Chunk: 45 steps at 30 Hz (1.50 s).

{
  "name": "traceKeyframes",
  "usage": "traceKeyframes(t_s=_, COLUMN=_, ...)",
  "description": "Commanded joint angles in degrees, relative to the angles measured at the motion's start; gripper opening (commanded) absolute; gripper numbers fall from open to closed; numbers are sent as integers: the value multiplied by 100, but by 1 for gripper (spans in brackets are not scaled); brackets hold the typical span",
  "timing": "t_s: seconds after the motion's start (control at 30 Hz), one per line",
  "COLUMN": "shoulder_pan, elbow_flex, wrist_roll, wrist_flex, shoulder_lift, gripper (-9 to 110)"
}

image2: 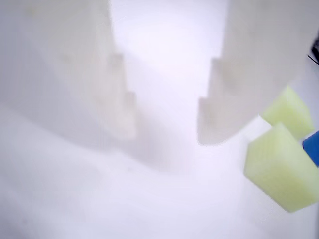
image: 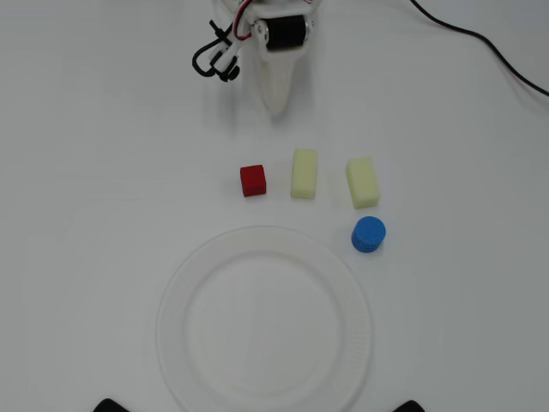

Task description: Grasp a red block and put it in the dish.

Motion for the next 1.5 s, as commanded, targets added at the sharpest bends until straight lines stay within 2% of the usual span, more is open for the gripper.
traceKeyframes(t_s=0.0, shoulder_pan=105, elbow_flex=-369, wrist_roll=-149, wrist_flex=-229, shoulder_lift=343, gripper=12)
traceKeyframes(t_s=0.2, shoulder_pan=220, elbow_flex=-2716, wrist_roll=53, wrist_flex=-606, shoulder_lift=-3111, gripper=17)
traceKeyframes(t_s=0.37, shoulder_pan=193, elbow_flex=-4034, wrist_roll=149, wrist_flex=-615, shoulder_lift=-4825, gripper=26)
traceKeyframes(t_s=0.6, shoulder_pan=220, elbow_flex=-5159, wrist_roll=448, wrist_flex=-615, shoulder_lift=-6812, gripper=32)
traceKeyframes(t_s=1.07, shoulder_pan=352, elbow_flex=-6645, wrist_roll=615, wrist_flex=-615, shoulder_lift=-9255, gripper=31)
traceKeyframes(t_s=1.47, shoulder_pan=185, elbow_flex=-7040, wrist_roll=712, wrist_flex=-703, shoulder_lift=-10028, gripper=29)
